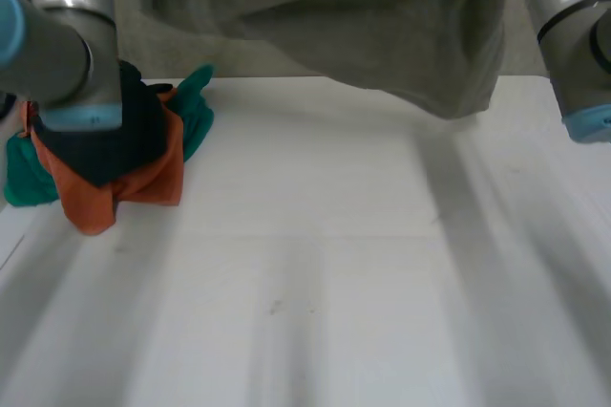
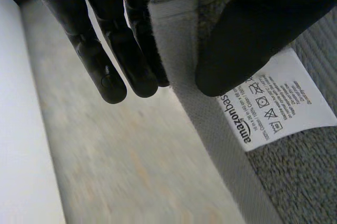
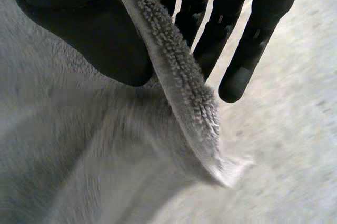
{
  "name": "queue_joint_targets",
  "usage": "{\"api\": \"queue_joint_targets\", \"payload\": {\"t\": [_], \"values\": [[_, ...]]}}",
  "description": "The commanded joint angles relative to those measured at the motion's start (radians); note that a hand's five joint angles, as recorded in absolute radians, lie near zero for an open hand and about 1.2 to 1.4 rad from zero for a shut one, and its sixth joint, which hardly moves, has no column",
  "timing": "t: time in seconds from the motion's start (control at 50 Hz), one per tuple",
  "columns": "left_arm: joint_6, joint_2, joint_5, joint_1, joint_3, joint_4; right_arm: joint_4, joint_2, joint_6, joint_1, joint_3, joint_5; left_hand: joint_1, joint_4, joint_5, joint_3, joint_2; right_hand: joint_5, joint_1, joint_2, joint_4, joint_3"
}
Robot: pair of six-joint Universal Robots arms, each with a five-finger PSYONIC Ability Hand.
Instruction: Fold the laundry.
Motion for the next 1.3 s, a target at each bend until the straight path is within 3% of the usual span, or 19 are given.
{"api": "queue_joint_targets", "payload": {"t": [0.02, 0.14, 0.24, 0.26, 0.34, 0.46, 0.56, 0.7, 0.76, 0.92, 1.04, 1.22, 1.3], "values": [[0.004, 0.049, 0.009, -0.008, -0.305, -0.034, 0.222, 0.046, -0.003, 0.0, 0.119, -0.054, 0.238, 0.2, 0.235, 0.207, 0.201, 0.204, 0.253, 0.219, 0.203, 0.209], [0.009, 0.124, 0.026, -0.019, -0.575, -0.06, 0.461, 0.102, -0.041, -0.002, 0.282, -0.057, 0.238, 0.2, 0.235, 0.207, 0.201, 0.204, 0.253, 0.219, 0.203, 0.209], [0.011, 0.195, 0.099, -0.026, -0.725, -0.062, 0.531, 0.113, -0.064, -0.005, 0.354, -0.06, 0.238, 0.2, 0.235, 0.207, 0.201, 0.204, 0.253, 0.219, 0.203, 0.209], [0.011, 0.204, 0.109, -0.026, -0.739, -0.062, 0.523, 0.112, -0.061, -0.011, 0.369, -0.064, 0.238, 0.2, 0.235, 0.207, 0.201, -0.141, -0.092, -0.126, -0.142, -0.136], [0.011, 0.243, 0.121, -0.028, -0.773, -0.066, 0.473, 0.11, -0.038, -0.057, 0.394, -0.08, 0.238, 0.2, 0.235, 0.207, 0.201, -0.865, -0.816, -0.85, -0.866, -0.86], [0.006, 0.321, 0.123, -0.03, -0.766, -0.109, 0.396, 0.078, 0.136, -0.139, 0.411, -0.089, 0.238, 0.2, 0.235, 0.207, 0.201, -0.987, -0.937, -0.972, -0.988, -0.982], [-0.003, 0.385, 0.121, -0.039, -0.744, -0.142, 0.399, 0.001, 0.288, -0.193, 0.474, -0.103, 0.238, 0.2, 0.235, 0.207, 0.201, -1.018, -0.968, -1.003, -1.019, -1.013], [-0.003, 0.43, 0.121, -0.112, -0.649, -0.201, 0.391, -0.057, 0.313, -0.187, 0.613, -0.118, 0.238, 0.2, 0.235, 0.207, 0.201, -1.018, -0.968, -1.003, -1.019, -1.013], [-0.003, 0.43, 0.118, -0.144, -0.591, -0.241, 0.371, -0.094, 0.328, -0.155, 0.682, -0.117, 0.238, 0.2, 0.235, 0.207, 0.201, -1.018, -0.968, -1.003, -1.019, -1.013], [-0.006, 0.428, 0.109, -0.215, -0.431, -0.339, 0.216, -0.097, 0.589, 0.066, 0.744, -0.092, 0.238, 0.2, 0.235, 0.207, 0.201, -1.018, -0.968, -1.003, -1.019, -1.013], [-0.008, 0.428, 0.08, -0.258, -0.342, -0.37, 0.028, 0.006, 0.695, 0.112, 0.725, 0.038, 0.238, 0.2, 0.235, 0.207, 0.201, -1.018, -0.968, -1.003, -1.019, -1.013], [-0.008, 0.444, 0.032, -0.295, -0.264, -0.393, -0.074, 0.138, 0.588, 0.098, 0.614, 0.25, 0.238, 0.2, 0.235, 0.207, 0.201, -0.999, -0.95, -0.984, -1.0, -0.994], [-0.008, 0.483, 0.031, -0.292, -0.269, -0.396, -0.118, 0.172, 0.54, 0.086, 0.561, 0.316, 0.238, 0.2, 0.235, 0.207, 0.201, -0.577, -0.528, -0.562, -0.578, -0.572]]}}
